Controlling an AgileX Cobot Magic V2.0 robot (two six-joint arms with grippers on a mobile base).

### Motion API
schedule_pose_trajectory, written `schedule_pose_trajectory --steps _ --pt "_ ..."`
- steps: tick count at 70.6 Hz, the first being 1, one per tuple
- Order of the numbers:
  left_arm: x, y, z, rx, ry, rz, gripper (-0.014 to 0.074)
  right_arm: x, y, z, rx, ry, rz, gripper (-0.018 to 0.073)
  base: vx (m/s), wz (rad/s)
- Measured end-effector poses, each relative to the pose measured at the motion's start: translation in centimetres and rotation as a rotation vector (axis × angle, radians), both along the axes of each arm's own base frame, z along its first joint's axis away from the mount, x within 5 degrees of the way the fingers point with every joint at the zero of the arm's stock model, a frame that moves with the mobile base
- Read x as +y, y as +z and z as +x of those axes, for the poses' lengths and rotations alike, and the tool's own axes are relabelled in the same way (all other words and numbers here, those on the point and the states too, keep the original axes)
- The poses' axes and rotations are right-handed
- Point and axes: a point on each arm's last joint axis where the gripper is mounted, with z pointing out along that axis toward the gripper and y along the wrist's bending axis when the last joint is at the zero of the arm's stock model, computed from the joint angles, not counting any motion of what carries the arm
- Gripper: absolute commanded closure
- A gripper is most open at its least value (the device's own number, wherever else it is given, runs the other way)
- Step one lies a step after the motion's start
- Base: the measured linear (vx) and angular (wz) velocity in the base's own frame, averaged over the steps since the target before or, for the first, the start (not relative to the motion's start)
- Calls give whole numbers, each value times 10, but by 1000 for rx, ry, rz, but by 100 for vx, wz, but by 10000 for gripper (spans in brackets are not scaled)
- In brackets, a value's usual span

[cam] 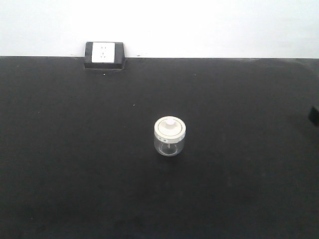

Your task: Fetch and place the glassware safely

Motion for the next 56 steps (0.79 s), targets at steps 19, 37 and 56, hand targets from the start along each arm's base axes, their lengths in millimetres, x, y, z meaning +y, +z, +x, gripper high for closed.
schedule_pose_trajectory --steps 19,37,56 --pt "0 0 0 0 0 0 603 7 -5 -54 -134 1 -14 561 0 0" --pt "0 0 0 0 0 0 603 12 -25 -90 -224 1 -23 561 0 0" --pt "0 0 0 0 0 0 603 13 -41 -98 -223 1 -23 560 0 0"
